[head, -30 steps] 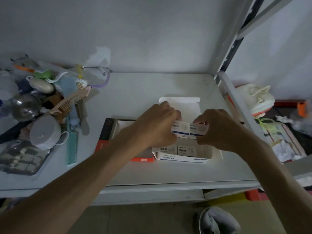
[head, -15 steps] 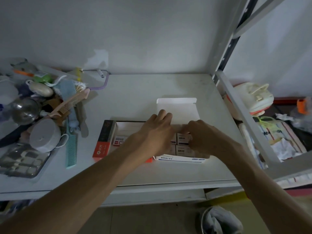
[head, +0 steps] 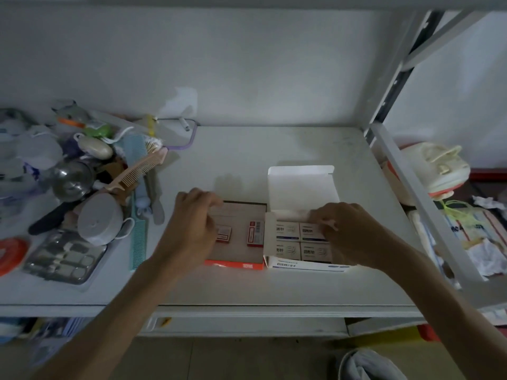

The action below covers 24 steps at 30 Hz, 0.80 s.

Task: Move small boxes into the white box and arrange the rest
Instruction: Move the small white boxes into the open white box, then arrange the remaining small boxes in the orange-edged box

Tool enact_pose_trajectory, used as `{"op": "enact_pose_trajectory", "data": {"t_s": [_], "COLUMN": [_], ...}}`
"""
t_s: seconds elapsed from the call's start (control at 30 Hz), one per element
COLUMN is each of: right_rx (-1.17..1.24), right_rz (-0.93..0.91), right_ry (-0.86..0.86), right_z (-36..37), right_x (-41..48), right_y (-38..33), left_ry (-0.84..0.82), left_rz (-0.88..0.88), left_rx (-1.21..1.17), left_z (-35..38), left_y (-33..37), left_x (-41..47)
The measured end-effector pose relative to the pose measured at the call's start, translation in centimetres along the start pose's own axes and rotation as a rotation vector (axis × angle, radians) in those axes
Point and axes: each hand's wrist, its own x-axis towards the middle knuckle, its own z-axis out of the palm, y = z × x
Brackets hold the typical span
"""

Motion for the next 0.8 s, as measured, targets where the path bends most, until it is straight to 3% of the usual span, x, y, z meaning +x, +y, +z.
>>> {"op": "enact_pose_trajectory", "data": {"t_s": [0.13,0.23,0.33,0.53,0.8], "right_rx": [0.058,0.156,0.087,-0.531,-0.608], "right_rz": [-0.058,-0.156,-0.211,-0.127,-0.175], "right_ry": [0.205,0.272,0.156,-0.21,-0.14], "right_z": [-0.8,-0.8,0.8,3.4,5.0], "right_x": [0.2,1.1,3.1,5.4,5.6], "right_y": [-2.7,-6.1,-8.5,-11.2,-11.6], "left_ry": [-0.226,-0.256,-0.286,-0.246,-0.238], "left_rz": [0.078,0.105,0.087,0.011,-0.014], "left_rx": [0.124,0.164,0.215,0.232,0.203], "left_z": [-0.4,-0.3,0.0,0.2,-0.6], "left_y": [-3.1,-2.9,-2.3,-2.2,-2.1], "left_x": [-0.8,-0.8,-0.1,-0.3,-3.1]}}
